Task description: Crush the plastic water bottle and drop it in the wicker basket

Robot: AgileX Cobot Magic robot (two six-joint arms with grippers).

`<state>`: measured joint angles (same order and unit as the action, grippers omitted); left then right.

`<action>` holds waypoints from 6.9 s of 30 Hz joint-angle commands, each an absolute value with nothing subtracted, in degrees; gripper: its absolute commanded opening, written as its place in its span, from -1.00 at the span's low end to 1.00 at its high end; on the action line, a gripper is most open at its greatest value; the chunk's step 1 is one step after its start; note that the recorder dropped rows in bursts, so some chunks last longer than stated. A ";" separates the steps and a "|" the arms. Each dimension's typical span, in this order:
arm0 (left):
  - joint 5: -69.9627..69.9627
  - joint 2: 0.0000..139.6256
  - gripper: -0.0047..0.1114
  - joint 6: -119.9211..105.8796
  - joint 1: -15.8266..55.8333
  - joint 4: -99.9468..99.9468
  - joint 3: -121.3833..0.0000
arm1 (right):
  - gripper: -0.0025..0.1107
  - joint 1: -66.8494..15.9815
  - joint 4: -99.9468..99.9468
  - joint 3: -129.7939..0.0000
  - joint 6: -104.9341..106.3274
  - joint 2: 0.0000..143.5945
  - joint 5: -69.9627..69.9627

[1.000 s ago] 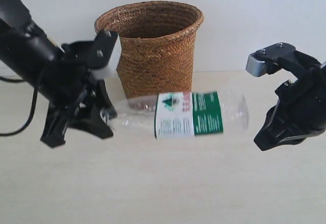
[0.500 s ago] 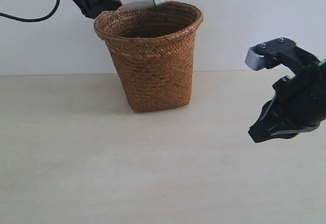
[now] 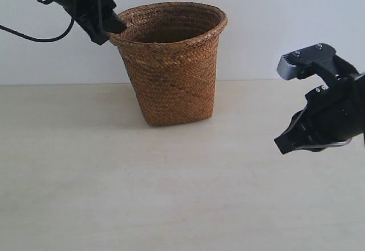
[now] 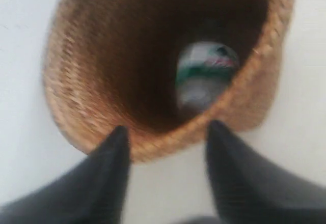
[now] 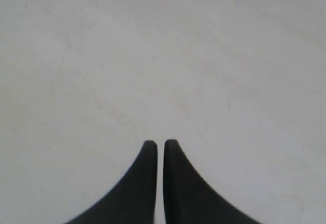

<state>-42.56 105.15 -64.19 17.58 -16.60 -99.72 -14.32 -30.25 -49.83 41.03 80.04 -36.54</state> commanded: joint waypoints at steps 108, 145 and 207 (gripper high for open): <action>-5.20 15.94 -0.84 0.47 17.16 0.79 -11.35 | -0.96 3.43 -18.83 -7.40 16.27 11.88 -4.75; -16.12 0.00 -0.84 3.83 -0.87 -0.58 0.00 | -0.96 3.43 -18.83 -7.40 16.27 11.88 -4.75; -16.34 0.00 -0.84 3.41 1.23 -0.58 0.00 | -0.96 3.43 -4.65 -7.40 0.00 2.68 -14.62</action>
